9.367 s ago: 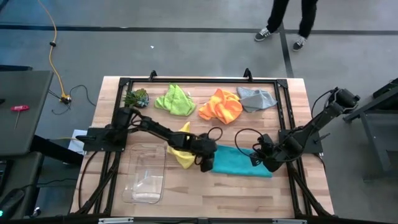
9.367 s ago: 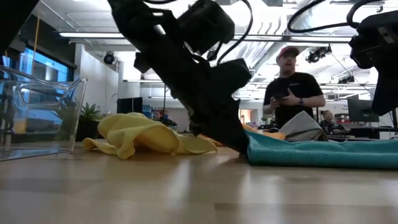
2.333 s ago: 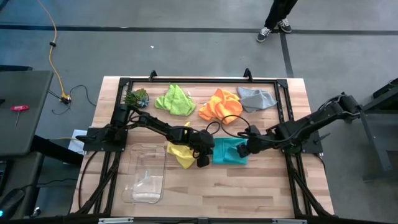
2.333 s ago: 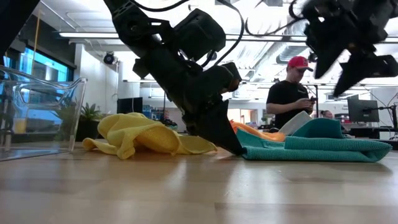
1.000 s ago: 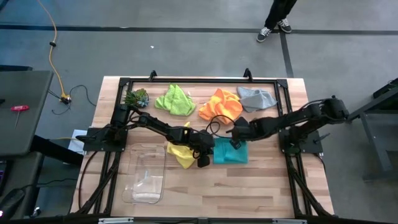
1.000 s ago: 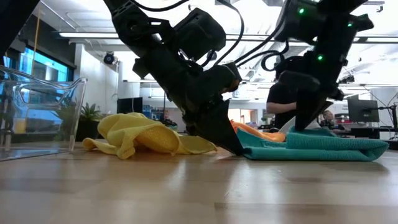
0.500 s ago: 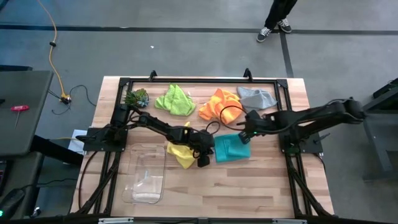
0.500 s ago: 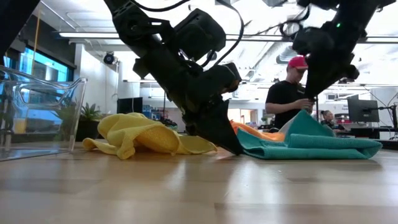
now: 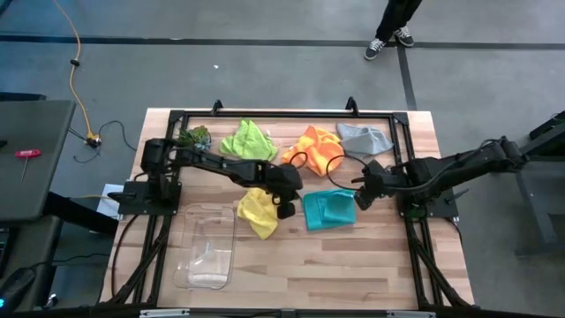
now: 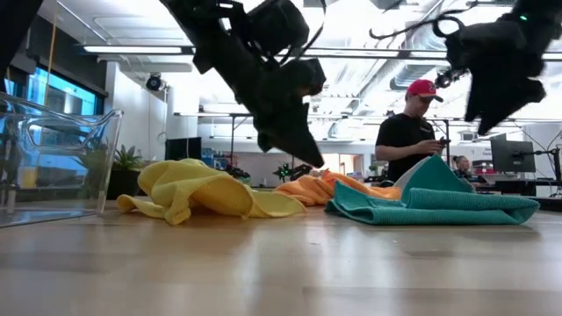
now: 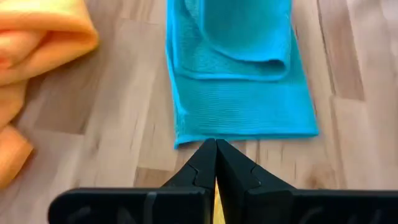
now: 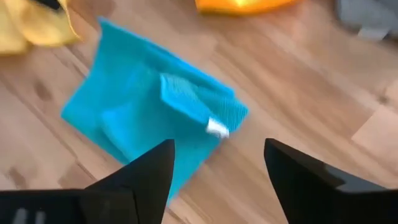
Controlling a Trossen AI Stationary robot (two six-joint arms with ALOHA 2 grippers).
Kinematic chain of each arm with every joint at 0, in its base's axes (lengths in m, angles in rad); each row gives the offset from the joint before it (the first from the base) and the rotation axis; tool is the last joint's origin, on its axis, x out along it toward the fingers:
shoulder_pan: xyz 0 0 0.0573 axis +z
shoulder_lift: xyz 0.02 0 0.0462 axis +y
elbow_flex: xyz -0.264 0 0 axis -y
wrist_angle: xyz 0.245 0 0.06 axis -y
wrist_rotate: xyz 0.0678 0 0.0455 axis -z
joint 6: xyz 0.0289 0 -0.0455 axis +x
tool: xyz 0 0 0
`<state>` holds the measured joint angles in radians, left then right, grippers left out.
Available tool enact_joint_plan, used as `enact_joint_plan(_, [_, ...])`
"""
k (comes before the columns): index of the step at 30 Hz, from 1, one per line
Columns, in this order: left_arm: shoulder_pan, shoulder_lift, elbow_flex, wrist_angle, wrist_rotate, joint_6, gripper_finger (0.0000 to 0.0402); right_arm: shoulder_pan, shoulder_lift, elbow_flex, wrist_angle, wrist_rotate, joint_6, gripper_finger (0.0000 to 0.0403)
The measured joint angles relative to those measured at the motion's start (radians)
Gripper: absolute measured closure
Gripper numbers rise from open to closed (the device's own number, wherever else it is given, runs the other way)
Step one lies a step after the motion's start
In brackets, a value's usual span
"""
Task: Fold microfiber towels
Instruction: Fold the blue towel
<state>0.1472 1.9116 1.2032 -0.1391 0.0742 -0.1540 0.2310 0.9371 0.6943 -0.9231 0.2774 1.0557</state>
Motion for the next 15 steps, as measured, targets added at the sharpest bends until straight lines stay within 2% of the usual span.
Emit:
enact_joint_plan(4, [-0.012, -0.007, 0.0, 0.094, 0.001, -0.062, 0.0401, 0.045, -0.019, -0.101, 0.032, 0.007, 0.101, 0.0163])
enact_joint_plan(9, [-0.071, 0.031, 0.001, 0.184, -0.021, -0.144, 0.0401, 0.065, -0.026, -0.217, 0.225, -0.008, 0.14, 0.0183])
enact_joint_plan(15, [-0.117, 0.154, 0.111, 0.181, -0.034, -0.186, 0.0401, 0.064, -0.021, -0.336, 0.356, -0.044, 0.191, 0.0228])
